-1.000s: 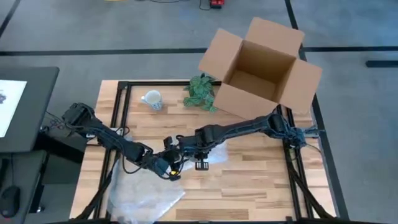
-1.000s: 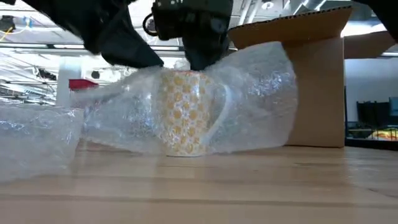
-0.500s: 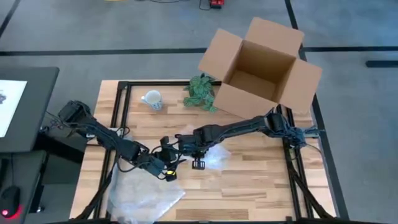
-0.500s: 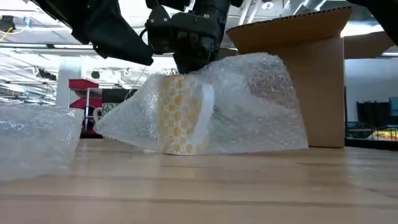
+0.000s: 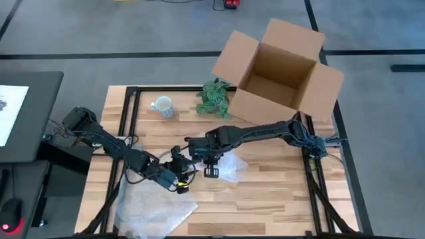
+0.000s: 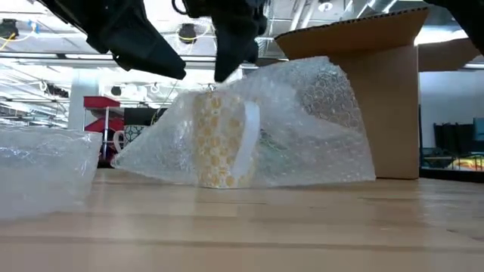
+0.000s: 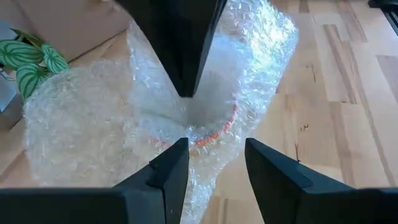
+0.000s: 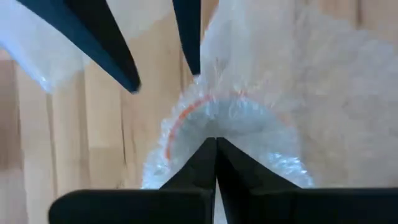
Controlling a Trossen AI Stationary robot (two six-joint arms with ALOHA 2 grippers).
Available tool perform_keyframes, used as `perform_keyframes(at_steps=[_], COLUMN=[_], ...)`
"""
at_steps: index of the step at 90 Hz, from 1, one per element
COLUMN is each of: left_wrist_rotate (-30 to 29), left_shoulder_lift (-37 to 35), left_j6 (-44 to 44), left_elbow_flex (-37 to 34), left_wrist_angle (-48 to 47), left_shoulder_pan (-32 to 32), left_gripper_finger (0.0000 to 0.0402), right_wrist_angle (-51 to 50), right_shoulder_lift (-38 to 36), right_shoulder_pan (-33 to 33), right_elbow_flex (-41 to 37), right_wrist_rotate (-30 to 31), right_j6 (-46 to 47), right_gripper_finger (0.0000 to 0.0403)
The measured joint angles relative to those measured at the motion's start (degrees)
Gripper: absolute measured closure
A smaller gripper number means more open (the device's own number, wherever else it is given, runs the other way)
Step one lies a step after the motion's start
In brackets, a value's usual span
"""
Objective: Wrap mug
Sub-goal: Wrap the yellow mug
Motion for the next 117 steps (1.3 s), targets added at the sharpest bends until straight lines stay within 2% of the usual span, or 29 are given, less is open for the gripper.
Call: perform_keyframes(at_steps=[20,41,57,78,100,117], left_wrist_rotate=[0.06,-0.16,-0.84,-2.54,-2.56,-2.62], left_shoulder_lift=[-0.75,-4.48,-6.73,-7.02,-6.99,-6.99], left_j6=[-1.24,-7.27,-11.05,-12.44,-12.67,-12.83], left_elbow_flex=[0.00,0.04,0.04,0.04,0.04,0.04], left_wrist_angle=[-3.78,-12.46,-17.09,-17.78,-17.81,-17.85], left_shoulder_pan=[-1.83,-5.29,-7.17,-8.11,-8.11,-8.11], left_gripper_finger=[0.0263,0.0263,0.0263,0.0263,0.0263,0.0263], right_wrist_angle=[0.60,5.73,6.97,2.46,-2.93,1.24], right_shoulder_lift=[1.75,5.93,7.79,6.06,-0.30,-2.29], right_shoulder_pan=[-1.16,-2.37,-1.49,-0.83,-0.21,-0.38], right_elbow_flex=[-2.01,-7.80,-8.18,-2.91,1.53,1.60], right_wrist_rotate=[1.95,-2.47,-2.89,-3.01,-3.30,-1.36], right_j6=[-0.07,-1.53,-3.07,-3.02,-4.86,-4.55], right_gripper_finger=[0.0403,0.0403,0.0403,0.0403,0.0403,0.0403])
